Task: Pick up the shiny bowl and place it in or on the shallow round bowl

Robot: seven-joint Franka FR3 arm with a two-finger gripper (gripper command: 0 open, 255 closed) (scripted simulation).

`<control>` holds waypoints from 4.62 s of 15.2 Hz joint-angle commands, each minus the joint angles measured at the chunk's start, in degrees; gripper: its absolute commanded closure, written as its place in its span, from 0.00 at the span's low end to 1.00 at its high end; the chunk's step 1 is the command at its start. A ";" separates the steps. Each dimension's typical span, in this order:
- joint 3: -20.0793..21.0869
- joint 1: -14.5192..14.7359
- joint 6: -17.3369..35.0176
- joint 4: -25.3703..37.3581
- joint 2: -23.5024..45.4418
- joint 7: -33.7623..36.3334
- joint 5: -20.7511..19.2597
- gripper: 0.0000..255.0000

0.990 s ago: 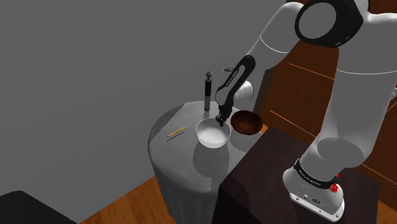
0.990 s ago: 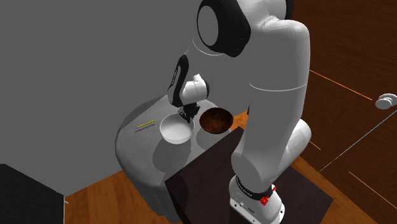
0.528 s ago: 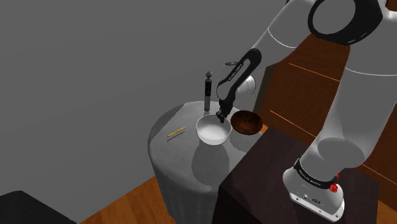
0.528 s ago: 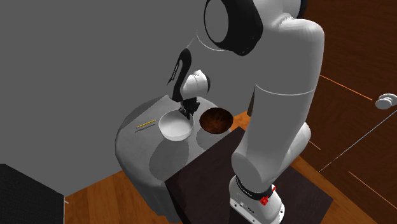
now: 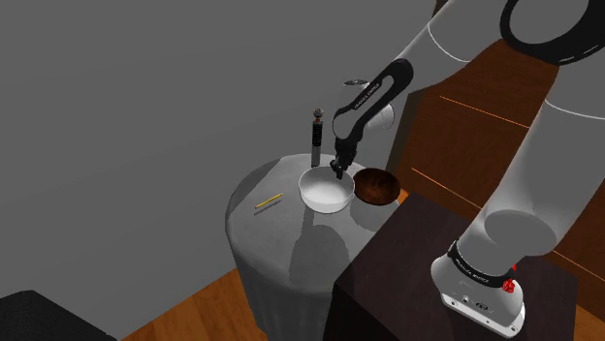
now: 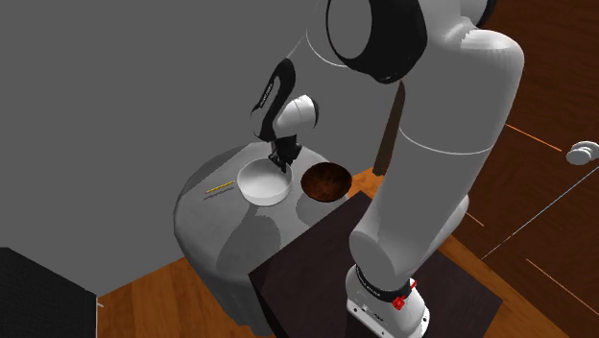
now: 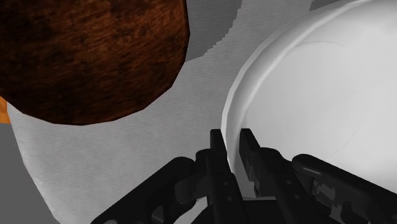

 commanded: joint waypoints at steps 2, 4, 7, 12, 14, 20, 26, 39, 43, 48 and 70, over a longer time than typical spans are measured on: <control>-0.15 0.05 -2.29 0.14 -2.18 0.53 -0.63 1.00; -0.23 0.05 -3.88 0.32 -3.61 0.86 -1.01 1.00; -0.30 0.04 -6.30 0.71 -5.66 1.31 -1.54 1.00; -3.48 -3.16 -8.02 -0.53 -8.38 -4.28 -2.47 1.00; -5.15 -4.77 -8.61 -0.80 -9.12 -7.15 -2.94 1.00; -10.22 -9.50 -10.64 0.09 -9.98 -15.91 -4.23 1.00; -15.14 -13.95 -13.00 3.48 -8.67 -24.95 -4.66 1.00; -15.08 -14.47 -3.85 2.07 -0.29 -29.52 0.25 1.00; -14.46 -14.77 -0.88 1.91 2.77 -31.12 2.42 1.00; -13.82 -15.14 1.16 1.94 5.02 -32.34 4.07 1.00; -15.52 -14.34 -6.00 2.78 -1.83 -28.87 -0.83 0.00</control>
